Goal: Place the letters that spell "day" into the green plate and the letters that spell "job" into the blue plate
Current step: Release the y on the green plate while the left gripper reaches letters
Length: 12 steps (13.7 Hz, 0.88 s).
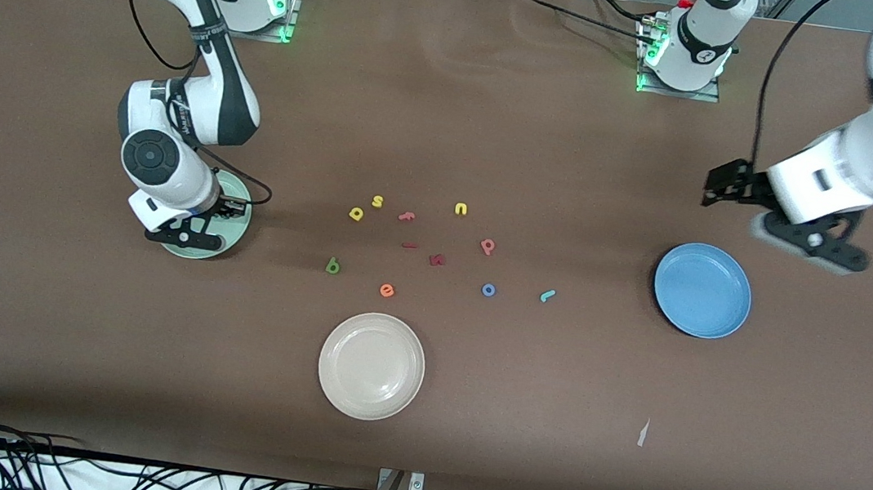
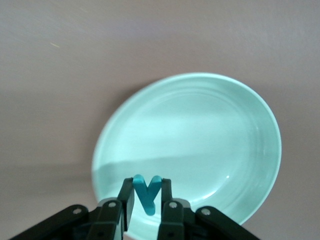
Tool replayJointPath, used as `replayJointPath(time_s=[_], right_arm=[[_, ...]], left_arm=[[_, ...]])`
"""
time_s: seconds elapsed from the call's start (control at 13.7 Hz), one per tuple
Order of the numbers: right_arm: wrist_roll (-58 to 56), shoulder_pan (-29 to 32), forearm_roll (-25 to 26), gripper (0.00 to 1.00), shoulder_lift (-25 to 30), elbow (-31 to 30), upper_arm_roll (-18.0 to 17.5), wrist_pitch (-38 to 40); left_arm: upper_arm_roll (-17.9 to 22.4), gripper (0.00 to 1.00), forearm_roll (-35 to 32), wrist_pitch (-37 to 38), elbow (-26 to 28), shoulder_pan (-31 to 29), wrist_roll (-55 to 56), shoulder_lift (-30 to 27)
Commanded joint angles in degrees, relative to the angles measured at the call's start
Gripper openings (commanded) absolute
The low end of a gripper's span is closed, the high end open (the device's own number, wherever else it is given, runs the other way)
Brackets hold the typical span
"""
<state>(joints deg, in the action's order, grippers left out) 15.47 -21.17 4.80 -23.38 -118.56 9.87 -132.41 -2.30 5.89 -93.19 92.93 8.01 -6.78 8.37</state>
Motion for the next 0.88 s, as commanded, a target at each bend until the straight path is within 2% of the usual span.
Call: replayJointPath(time_s=[0.0,0.07,0.15,0.29,0.37,0.51,0.66,0.8], right_arm=[[-0.2,-0.4,0.3,0.35,0.7,-7.3,0.3,-9.2],[-0.1,-0.4,0.3,0.87,0.8,-7.1,0.6,-9.1],[-0.2,-0.4,0.2,1.00,1.4,-6.5,0.8,-8.1],[-0.2,-0.4,-0.2,1.00,2.4,-2.8,0.5,-2.5],[-0.2,-0.7,-0.5,1.00,2.4,1.0,0.2,2.1],[1.9,-1.0,-3.5,1.00,0.4,10.2,-2.6,10.2],[6.7,-1.1,-6.9,1.00,-3.5,17.3,-4.8,11.6],[12.4,-1.4,-7.2,1.00,-9.7,24.2,-6.3,10.2]], left_arm=[[1.0,1.00,0.8,-2.8,-1.2,2.5,-0.2,6.5],[1.1,1.00,0.7,-5.4,-0.7,2.8,-0.4,6.7],[1.1,1.00,0.7,-6.7,-0.4,3.7,-0.4,7.1],[1.1,1.00,1.1,-9.8,-0.4,6.0,-0.3,9.4],[1.1,1.00,1.2,-12.5,-0.3,7.3,-0.1,10.5],[1.1,1.00,1.0,-16.7,-0.3,9.5,0.5,13.1],[1.1,1.00,1.5,-20.1,-0.2,10.0,0.5,15.4],[1.1,1.00,1.6,-24.6,-0.1,11.1,0.5,17.5]])
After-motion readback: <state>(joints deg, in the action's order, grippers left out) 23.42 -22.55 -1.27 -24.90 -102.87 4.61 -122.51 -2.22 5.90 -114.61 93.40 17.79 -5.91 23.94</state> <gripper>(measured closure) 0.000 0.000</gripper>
